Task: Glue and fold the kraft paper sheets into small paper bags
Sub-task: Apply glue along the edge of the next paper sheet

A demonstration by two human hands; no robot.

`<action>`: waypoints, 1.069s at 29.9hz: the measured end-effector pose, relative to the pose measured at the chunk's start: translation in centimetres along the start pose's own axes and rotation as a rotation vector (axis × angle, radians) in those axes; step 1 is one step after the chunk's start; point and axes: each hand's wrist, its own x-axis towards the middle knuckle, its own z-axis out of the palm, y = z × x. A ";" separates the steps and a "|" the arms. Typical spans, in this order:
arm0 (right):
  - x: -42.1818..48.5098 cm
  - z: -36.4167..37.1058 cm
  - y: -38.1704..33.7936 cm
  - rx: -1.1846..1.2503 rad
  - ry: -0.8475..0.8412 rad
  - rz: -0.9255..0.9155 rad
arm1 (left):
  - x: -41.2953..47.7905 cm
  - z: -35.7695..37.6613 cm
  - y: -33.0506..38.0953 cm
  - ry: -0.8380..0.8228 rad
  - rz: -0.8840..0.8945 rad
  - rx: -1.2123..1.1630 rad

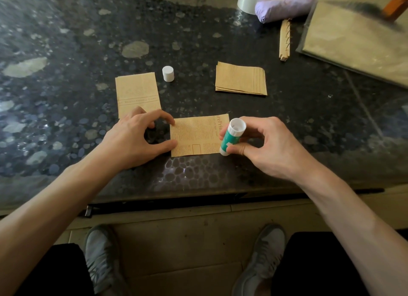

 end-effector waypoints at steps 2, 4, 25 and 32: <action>-0.1 -0.1 0.0 0.004 -0.005 -0.002 | 0.0 0.0 0.0 -0.002 -0.003 0.000; -0.1 -0.3 0.1 0.009 -0.007 0.002 | 0.0 0.0 0.0 -0.004 -0.006 0.001; 1.0 1.6 1.2 0.069 0.280 0.026 | -0.1 -0.1 0.2 -0.004 -0.011 0.009; 0.8 1.3 1.0 -0.048 0.302 -0.008 | -0.1 0.0 0.2 -0.004 -0.012 0.010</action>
